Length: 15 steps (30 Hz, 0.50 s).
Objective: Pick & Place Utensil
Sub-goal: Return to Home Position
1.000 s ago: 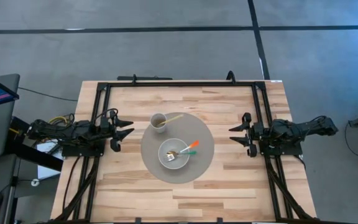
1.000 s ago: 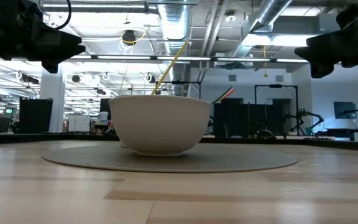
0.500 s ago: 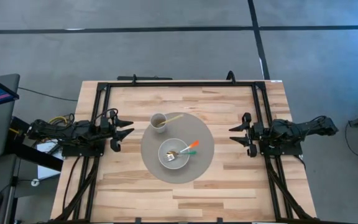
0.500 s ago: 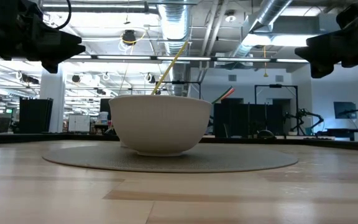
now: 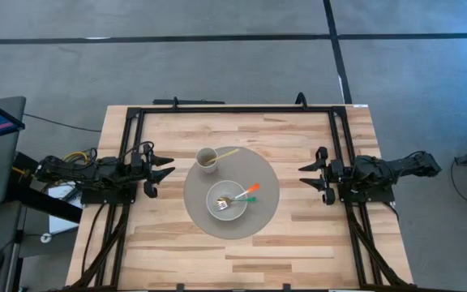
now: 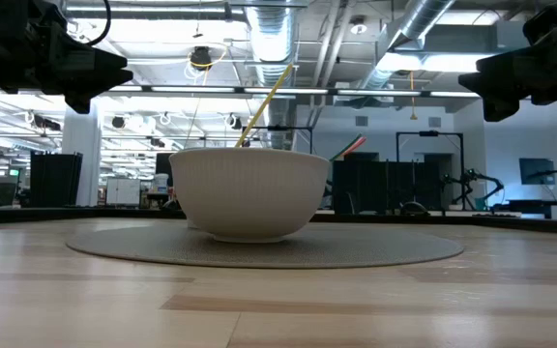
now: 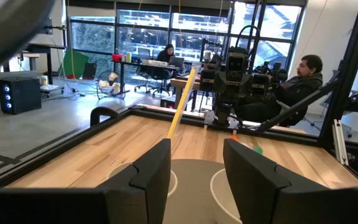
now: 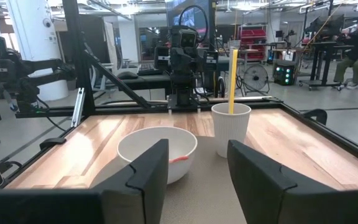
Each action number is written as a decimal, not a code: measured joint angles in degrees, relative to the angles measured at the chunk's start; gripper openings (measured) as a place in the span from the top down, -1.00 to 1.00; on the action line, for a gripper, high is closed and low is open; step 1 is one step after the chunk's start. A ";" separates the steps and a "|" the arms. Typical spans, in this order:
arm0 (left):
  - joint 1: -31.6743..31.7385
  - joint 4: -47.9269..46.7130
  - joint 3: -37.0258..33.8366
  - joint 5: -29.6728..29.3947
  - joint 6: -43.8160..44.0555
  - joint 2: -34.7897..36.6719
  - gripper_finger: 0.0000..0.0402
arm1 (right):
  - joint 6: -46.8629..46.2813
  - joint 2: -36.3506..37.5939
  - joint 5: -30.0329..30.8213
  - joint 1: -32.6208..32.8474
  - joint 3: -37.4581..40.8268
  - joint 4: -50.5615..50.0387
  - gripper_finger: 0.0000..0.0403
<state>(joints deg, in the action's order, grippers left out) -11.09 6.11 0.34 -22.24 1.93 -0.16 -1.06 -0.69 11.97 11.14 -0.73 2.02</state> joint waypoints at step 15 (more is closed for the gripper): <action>-0.02 0.00 0.02 0.00 0.00 0.00 0.26 | 0.00 0.00 0.00 0.00 0.00 -0.02 0.21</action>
<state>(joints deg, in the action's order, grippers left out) -11.11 6.11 0.36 -22.24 1.93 -0.16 -1.06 -0.69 11.97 11.14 -0.73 2.00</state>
